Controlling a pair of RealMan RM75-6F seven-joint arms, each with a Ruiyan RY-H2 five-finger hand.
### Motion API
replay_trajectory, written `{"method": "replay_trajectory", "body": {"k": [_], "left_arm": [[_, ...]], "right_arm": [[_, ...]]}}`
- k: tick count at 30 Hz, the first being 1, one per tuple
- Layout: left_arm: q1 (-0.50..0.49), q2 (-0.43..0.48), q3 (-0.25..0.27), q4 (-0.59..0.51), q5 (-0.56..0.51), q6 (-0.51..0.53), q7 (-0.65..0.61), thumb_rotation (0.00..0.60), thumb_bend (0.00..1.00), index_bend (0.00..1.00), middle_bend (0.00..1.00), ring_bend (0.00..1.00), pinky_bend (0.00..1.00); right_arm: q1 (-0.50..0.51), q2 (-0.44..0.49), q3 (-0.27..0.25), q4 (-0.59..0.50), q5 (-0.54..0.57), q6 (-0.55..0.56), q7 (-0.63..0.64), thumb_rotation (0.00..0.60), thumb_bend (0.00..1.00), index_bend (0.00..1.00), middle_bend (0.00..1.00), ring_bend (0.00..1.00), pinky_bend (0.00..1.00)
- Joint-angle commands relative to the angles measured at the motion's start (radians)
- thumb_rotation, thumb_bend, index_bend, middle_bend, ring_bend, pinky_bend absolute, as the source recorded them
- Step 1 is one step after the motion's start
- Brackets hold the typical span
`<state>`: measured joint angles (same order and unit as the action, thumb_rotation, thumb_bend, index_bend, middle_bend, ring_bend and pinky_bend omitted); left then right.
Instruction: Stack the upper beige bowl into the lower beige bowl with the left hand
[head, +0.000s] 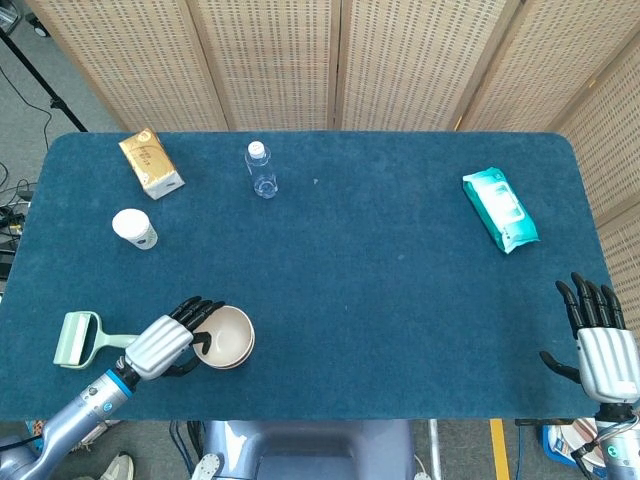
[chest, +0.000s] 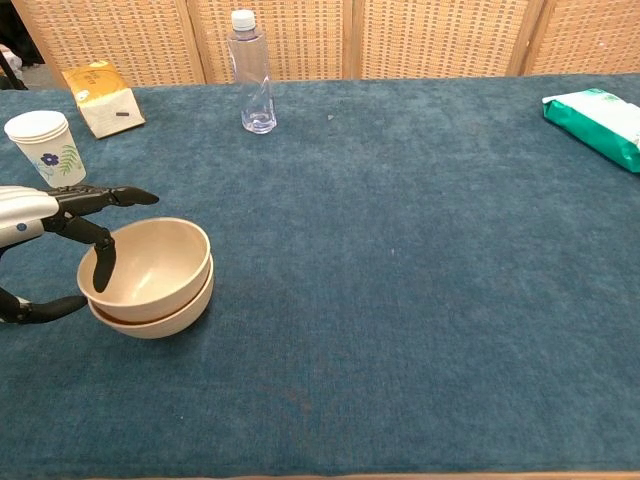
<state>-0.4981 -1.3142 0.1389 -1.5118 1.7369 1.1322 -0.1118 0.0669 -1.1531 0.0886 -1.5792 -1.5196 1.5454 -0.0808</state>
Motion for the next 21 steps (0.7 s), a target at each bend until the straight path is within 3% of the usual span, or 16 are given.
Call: {"method": "replay_trajectory", "body": {"k": [1,11,17,21], "left_arm": [[-0.004,0.004,0.002,-0.005,-0.004,-0.01,-0.002,0.6,0.38,0.45,0.0,0.0,0.0],[-0.001,0.036,0.012,-0.015,0.024,0.034,-0.048,0.6,0.37,0.27,0.0,0.0,0.0],[0.037,0.073,0.072,0.016,0.116,0.13,-0.091,0.6,0.35,0.01,0.0,0.0,0.0],[0.068,0.054,0.114,0.072,0.163,0.161,-0.081,0.6,0.34,0.0,0.0,0.0,0.0]], "right_arm": [[0.0,0.0,0.0,0.0,0.0,-0.001,0.0,0.6,0.0,0.0,0.0,0.0,0.0],[0.0,-0.001,0.0,0.0,0.001,-0.001,-0.003,0.6,0.0,0.0,0.0,0.0,0.0],[0.0,-0.002,-0.002,-0.001,-0.004,0.0,-0.006,0.6,0.0,0.0,0.0,0.0,0.0],[-0.002,-0.002,-0.002,-0.003,-0.005,0.003,-0.007,0.6,0.0,0.0,0.0,0.0,0.0]]}}
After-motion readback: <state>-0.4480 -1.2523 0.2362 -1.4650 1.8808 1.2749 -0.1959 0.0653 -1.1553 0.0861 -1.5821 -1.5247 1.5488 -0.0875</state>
